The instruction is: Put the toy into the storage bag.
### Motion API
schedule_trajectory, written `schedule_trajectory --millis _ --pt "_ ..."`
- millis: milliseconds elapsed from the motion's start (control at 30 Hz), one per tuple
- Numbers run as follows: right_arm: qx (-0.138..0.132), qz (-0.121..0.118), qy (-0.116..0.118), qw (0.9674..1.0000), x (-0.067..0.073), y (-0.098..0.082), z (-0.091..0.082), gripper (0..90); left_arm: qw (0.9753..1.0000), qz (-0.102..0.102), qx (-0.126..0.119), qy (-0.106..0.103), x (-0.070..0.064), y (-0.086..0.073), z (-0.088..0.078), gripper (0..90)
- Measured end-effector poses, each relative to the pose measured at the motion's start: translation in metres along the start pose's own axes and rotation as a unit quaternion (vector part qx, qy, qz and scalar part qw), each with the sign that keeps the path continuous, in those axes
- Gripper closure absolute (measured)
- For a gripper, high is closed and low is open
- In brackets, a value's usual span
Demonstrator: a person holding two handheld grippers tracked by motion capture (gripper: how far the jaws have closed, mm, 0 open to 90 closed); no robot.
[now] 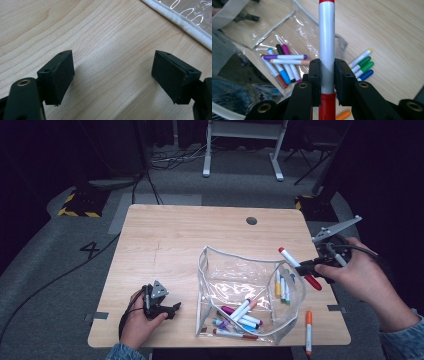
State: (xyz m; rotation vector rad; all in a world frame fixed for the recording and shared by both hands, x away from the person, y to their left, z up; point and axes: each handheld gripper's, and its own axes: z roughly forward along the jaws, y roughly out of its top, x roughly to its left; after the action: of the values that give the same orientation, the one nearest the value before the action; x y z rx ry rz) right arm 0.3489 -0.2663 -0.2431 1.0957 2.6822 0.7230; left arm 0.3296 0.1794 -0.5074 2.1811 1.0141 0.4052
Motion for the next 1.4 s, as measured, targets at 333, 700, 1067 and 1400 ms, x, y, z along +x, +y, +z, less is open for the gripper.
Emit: schedule_trajectory --millis 333,700,1067,1400 --pt "0.025 -0.07 0.042 0.9963 0.047 0.025 0.031 77.1 1.0 -0.007 0.003 -0.007 -0.001 0.0 0.0 18.7" --pt "0.088 -0.136 0.081 0.9834 0.082 0.036 0.087 77.1 0.9999 -0.009 0.0 -0.005 -0.001 0.0 0.001 18.6" --pt "0.146 -0.181 0.1 0.9673 0.1 0.031 0.137 77.1 0.9999 -0.009 0.001 -0.006 -0.001 0.0 0.0 18.6" --pt "0.198 -0.226 0.112 0.9472 0.112 0.024 0.175 77.0 0.9999 -0.008 0.002 -0.007 -0.001 0.0 0.001 18.4"
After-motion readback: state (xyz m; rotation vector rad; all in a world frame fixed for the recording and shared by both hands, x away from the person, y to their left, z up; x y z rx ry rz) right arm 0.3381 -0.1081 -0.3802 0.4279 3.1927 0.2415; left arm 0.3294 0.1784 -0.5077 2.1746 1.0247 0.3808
